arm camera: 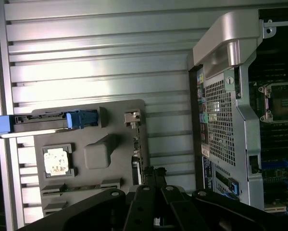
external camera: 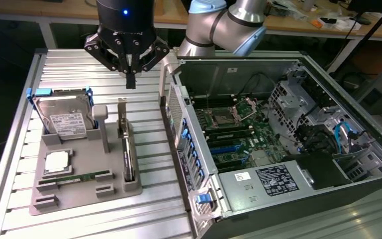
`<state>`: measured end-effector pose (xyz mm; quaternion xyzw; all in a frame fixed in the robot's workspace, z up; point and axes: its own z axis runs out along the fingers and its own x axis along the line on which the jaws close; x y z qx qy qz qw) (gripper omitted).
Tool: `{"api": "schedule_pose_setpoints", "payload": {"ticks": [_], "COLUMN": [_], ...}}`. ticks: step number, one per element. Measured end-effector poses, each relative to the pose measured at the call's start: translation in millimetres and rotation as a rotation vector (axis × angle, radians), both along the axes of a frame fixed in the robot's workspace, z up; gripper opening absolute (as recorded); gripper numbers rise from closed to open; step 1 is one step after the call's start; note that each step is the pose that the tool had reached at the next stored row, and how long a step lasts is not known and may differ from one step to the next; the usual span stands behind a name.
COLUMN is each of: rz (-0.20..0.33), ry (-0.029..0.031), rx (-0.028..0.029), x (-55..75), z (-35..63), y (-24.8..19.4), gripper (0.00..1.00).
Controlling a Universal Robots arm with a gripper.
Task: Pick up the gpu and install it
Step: 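Pick up the gpu and move the gpu toward the slot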
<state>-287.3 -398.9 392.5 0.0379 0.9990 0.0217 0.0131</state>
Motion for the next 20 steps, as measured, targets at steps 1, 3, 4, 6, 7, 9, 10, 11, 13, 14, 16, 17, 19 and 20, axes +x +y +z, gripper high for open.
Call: {"api": "schedule_pose_setpoints", "payload": {"ticks": [1,3,4,6,7,9,10,11,13,14,16,17,19,20], "rz": [0.000,0.000,0.000,0.000,0.000,0.000,0.000,0.000,0.000,0.000,0.000,0.000,0.000,0.000], "ry": [0.0000,0.0000,0.0000,0.0001,0.0000,0.0000,0.0000,0.0000,0.0000,0.0000,0.0000,0.0000,0.0000,0.0000], "rx": [0.0000,0.0000,0.0000,-0.0001,0.0000,0.0000,0.0000,0.0000,0.0000,0.0000,0.0000,0.0000,0.0000,0.0000], "x": [0.0,0.0,0.0,0.0,0.0,0.0,0.0,0.0,0.0,0.0,0.0,0.0,0.0,0.0], "z": [0.0,0.0,0.0,0.0,0.0,0.0,0.0,0.0,0.0,0.0,0.0,0.0,0.0,0.0], "y": [0.0,0.0,0.0,0.0,0.0,0.0,0.0,0.0,0.0,0.0,0.0,0.0,0.0,0.0], "gripper": [0.11,0.11,0.11,0.17,0.17,0.29,0.35,0.42,0.47,0.47,0.54,0.54,0.54,0.54]}}
